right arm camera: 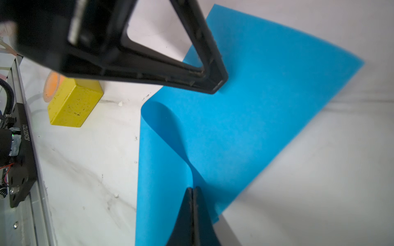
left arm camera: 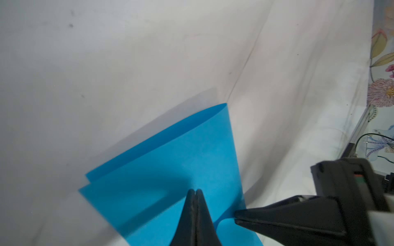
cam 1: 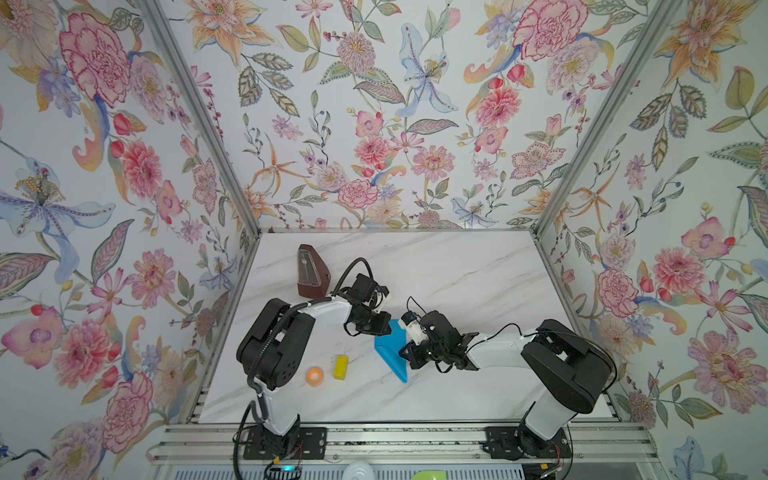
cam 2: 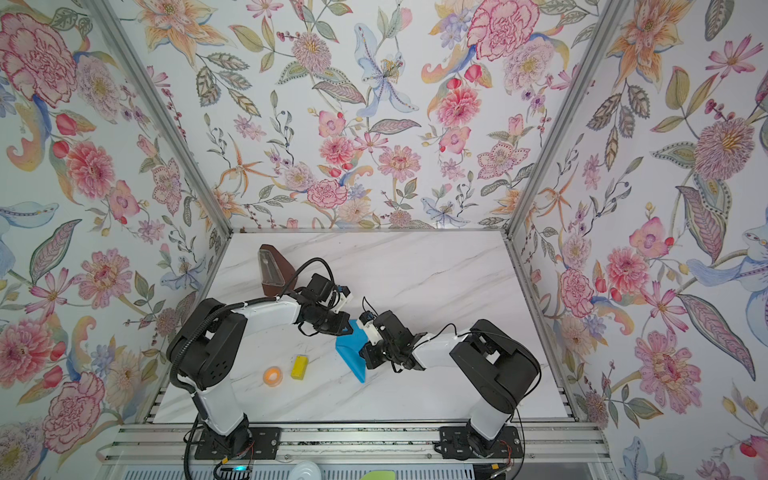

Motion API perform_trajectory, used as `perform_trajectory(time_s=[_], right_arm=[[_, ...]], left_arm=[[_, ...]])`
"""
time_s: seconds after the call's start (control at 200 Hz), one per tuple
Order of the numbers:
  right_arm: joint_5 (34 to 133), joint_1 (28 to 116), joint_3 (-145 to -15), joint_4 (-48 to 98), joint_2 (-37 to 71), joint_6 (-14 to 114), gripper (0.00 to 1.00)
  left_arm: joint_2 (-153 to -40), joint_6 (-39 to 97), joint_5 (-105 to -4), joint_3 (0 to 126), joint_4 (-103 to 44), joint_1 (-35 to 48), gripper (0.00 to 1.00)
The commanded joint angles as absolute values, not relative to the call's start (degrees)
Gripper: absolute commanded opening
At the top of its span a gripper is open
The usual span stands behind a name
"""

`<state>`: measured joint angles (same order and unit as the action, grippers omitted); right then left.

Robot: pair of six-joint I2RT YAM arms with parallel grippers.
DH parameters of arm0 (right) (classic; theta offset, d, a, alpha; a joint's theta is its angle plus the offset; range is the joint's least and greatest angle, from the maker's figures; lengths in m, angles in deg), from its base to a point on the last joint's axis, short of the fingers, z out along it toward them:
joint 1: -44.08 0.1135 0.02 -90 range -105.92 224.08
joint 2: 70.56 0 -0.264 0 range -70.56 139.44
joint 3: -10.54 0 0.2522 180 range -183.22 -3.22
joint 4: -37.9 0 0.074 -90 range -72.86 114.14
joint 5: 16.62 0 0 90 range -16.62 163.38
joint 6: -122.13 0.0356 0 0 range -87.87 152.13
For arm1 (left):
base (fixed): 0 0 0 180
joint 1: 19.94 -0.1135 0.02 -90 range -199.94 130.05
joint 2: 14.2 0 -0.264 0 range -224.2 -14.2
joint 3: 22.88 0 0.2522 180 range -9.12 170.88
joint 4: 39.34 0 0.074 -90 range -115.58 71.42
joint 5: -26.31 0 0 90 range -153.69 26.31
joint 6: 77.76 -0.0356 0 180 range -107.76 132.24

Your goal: Fold a paper plane with a square sheet of paper (fold left side to right side)

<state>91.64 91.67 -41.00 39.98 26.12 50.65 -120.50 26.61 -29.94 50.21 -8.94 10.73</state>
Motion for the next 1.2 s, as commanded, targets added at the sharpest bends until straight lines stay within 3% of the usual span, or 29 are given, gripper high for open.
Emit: perform_trajectory(time_s=[0.0, 0.926, 1.196], right_arm=[[90.3, 91.4, -39.4, 37.9, 25.3, 51.3, 0.00], [90.2, 91.3, -38.3, 38.8, 25.0, 52.0, 0.00], [90.7, 91.2, -38.4, 39.4, 26.6, 52.6, 0.00]], left_arm=[[-122.4, 26.3, -32.5, 49.3, -7.2, 11.0, 0.00], [-122.8, 26.8, -33.9, 49.9, -5.7, 10.9, 0.00], [-115.0, 27.9, -34.5, 53.3, -2.9, 10.9, 0.00]])
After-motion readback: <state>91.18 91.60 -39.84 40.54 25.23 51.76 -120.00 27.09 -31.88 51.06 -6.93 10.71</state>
